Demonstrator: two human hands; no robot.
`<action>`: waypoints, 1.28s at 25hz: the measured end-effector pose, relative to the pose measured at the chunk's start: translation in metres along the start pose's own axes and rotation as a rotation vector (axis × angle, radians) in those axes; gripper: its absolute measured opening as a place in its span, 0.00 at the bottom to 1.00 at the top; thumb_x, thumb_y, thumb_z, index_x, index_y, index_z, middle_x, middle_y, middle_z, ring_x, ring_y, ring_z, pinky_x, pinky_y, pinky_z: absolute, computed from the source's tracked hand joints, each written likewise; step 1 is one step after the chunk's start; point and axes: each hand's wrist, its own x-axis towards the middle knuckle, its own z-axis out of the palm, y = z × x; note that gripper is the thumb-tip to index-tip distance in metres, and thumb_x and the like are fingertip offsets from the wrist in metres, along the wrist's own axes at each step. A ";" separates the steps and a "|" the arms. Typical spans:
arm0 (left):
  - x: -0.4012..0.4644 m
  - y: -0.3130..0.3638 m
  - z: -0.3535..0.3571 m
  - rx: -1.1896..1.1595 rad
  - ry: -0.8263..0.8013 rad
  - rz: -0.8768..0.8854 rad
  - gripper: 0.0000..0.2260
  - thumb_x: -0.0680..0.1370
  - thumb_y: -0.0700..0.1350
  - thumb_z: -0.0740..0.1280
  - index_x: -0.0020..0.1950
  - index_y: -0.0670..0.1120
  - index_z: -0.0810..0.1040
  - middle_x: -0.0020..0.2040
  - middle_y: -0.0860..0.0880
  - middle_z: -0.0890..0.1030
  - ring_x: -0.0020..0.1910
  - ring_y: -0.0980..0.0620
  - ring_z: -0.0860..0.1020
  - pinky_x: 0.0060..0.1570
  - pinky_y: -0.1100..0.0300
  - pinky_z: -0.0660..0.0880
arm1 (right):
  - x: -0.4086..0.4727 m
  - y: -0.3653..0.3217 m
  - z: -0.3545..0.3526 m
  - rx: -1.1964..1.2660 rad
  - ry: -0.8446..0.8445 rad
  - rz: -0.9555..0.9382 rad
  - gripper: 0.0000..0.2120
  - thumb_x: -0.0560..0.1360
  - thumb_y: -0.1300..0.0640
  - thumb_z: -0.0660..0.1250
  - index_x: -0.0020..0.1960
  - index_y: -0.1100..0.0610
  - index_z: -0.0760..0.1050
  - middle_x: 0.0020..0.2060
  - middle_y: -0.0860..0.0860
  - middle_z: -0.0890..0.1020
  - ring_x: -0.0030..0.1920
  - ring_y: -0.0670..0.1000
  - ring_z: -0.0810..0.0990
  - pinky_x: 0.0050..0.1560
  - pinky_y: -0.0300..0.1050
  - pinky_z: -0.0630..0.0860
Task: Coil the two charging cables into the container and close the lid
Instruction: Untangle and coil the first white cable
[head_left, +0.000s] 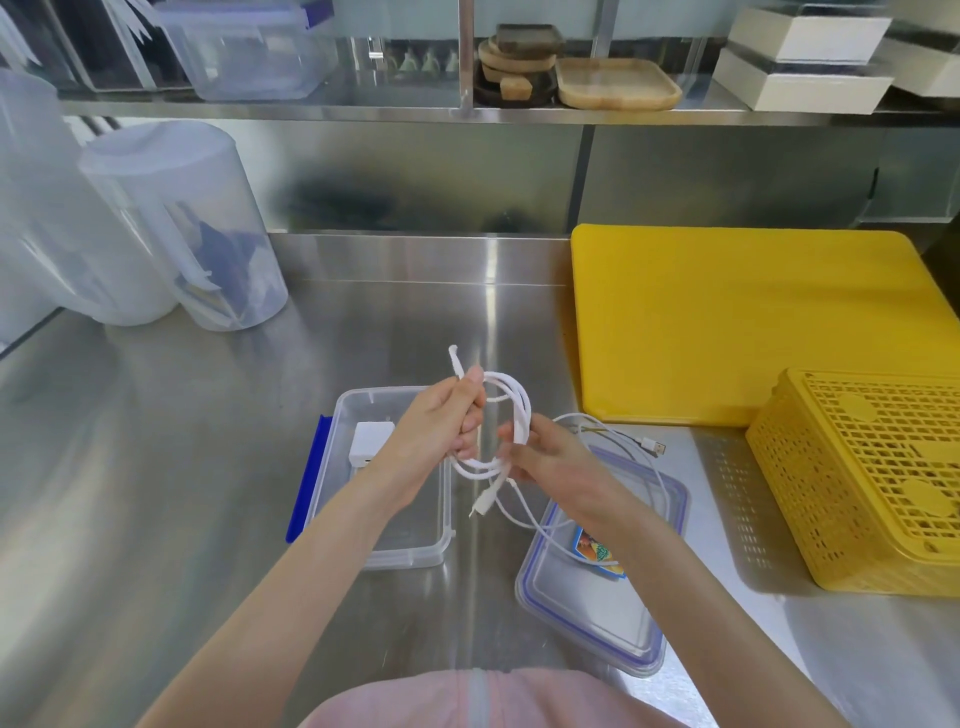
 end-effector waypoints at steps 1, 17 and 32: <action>0.000 0.000 -0.001 0.012 -0.002 0.005 0.15 0.80 0.52 0.55 0.36 0.46 0.67 0.29 0.50 0.59 0.22 0.57 0.59 0.26 0.66 0.63 | -0.001 0.002 0.000 -0.023 -0.006 0.013 0.06 0.77 0.62 0.60 0.53 0.56 0.71 0.41 0.52 0.78 0.39 0.47 0.78 0.47 0.39 0.76; 0.003 0.015 -0.062 0.032 0.260 0.024 0.15 0.80 0.50 0.56 0.35 0.46 0.68 0.21 0.56 0.62 0.20 0.58 0.58 0.22 0.67 0.59 | 0.014 0.021 -0.079 1.008 0.628 0.150 0.13 0.80 0.61 0.50 0.40 0.56 0.70 0.27 0.48 0.66 0.23 0.45 0.61 0.24 0.33 0.61; -0.005 0.020 -0.054 0.087 0.084 0.092 0.15 0.80 0.51 0.55 0.36 0.45 0.70 0.25 0.54 0.62 0.22 0.56 0.57 0.25 0.67 0.62 | -0.003 -0.018 -0.030 -0.509 0.305 -0.097 0.30 0.76 0.52 0.61 0.74 0.55 0.52 0.75 0.51 0.51 0.74 0.51 0.54 0.72 0.48 0.53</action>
